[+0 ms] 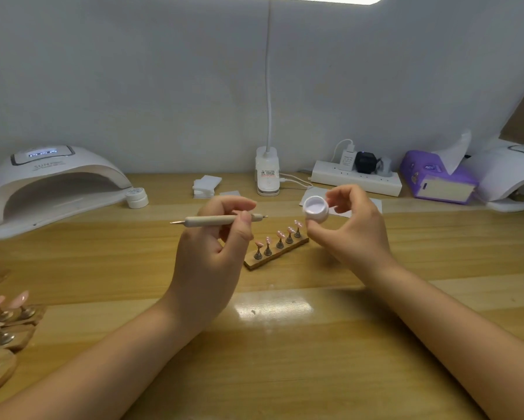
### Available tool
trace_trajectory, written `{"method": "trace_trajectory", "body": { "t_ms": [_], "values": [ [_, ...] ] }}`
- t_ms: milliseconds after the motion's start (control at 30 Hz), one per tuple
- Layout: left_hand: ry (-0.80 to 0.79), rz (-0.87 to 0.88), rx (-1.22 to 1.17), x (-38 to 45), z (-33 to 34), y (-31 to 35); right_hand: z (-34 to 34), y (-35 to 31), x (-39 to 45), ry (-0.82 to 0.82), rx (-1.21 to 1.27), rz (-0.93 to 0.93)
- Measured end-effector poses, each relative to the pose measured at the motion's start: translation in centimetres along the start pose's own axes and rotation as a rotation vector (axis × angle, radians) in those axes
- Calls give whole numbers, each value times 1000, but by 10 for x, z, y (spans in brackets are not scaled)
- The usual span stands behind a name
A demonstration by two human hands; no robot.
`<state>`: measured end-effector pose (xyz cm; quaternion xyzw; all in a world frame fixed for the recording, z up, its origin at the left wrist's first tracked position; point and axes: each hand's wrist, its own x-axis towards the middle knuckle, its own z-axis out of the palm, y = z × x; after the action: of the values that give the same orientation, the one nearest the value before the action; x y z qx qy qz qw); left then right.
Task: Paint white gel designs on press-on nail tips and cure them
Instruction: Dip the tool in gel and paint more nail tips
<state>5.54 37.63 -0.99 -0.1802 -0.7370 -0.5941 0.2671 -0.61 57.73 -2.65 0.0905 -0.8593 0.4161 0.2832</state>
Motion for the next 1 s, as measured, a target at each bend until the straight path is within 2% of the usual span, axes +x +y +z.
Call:
{"method": "trace_trajectory", "body": {
  "t_ms": [200,433,1000],
  "values": [
    [-9,11,37,0,0,1,11,-22,-23,-110,-48,-199],
    [-65,22,180,-3,2,-7,15,-29,-30,-140,-10,-257],
    [-83,19,231,-3,2,-5,16,-29,-32,-133,-20,-299]
  ]
}}
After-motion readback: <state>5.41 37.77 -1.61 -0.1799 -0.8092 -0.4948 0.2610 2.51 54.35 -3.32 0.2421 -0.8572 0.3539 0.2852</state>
